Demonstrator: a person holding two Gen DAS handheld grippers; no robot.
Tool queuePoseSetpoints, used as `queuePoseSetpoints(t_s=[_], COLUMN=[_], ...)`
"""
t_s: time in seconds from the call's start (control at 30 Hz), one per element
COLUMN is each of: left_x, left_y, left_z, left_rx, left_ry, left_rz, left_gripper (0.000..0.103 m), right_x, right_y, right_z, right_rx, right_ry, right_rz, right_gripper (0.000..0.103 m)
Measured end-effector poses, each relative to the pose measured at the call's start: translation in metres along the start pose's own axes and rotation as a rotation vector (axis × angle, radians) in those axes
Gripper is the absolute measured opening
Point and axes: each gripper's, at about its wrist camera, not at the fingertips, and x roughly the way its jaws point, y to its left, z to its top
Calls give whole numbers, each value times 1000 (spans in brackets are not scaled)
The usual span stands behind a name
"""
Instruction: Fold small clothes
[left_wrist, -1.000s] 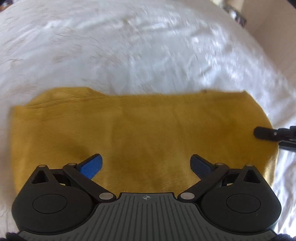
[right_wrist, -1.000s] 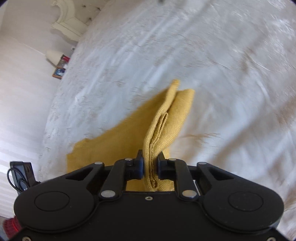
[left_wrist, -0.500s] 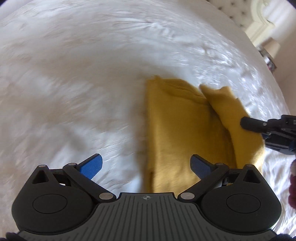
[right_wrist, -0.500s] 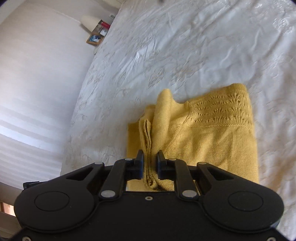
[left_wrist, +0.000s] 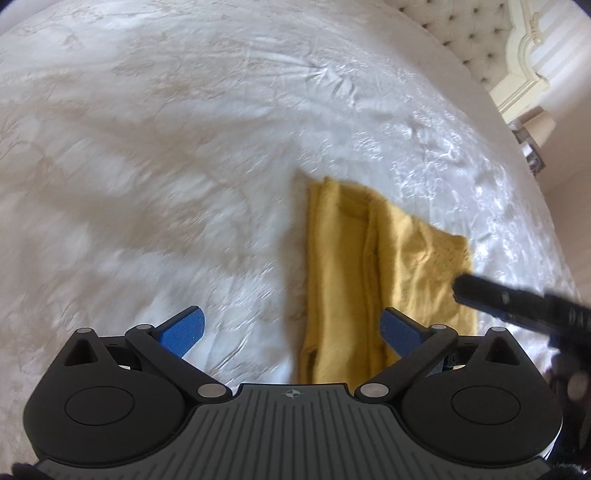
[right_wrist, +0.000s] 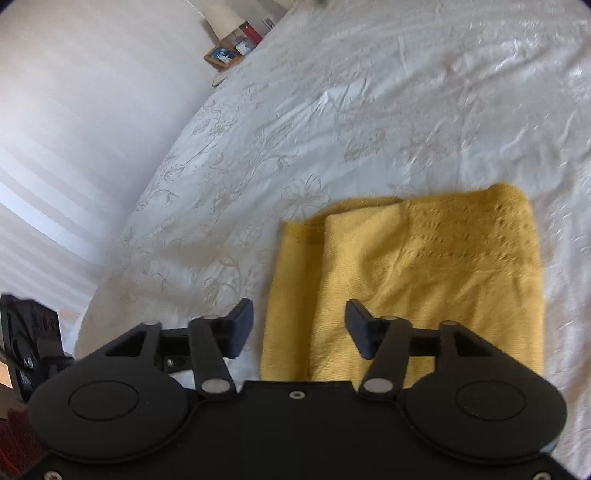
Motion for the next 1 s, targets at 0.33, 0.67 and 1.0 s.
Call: queuePoseSetpoints(t_s=[0.33, 0.67, 1.0], left_x=[41, 66, 89], left_y=[-51, -76, -84], left_z=[35, 34, 32], left_rx=[74, 121, 124], left_ry=[68, 149, 183], left_rz=[-83, -104, -110], left_gripper=[103, 103, 103], right_x=[-15, 27, -15], right_y=[41, 83, 31], right_z=[-63, -121, -71], right_rx=[-385, -881, -508], right_ry=[65, 164, 56], right_rz=[-172, -233, -190], right_gripper=[74, 47, 10])
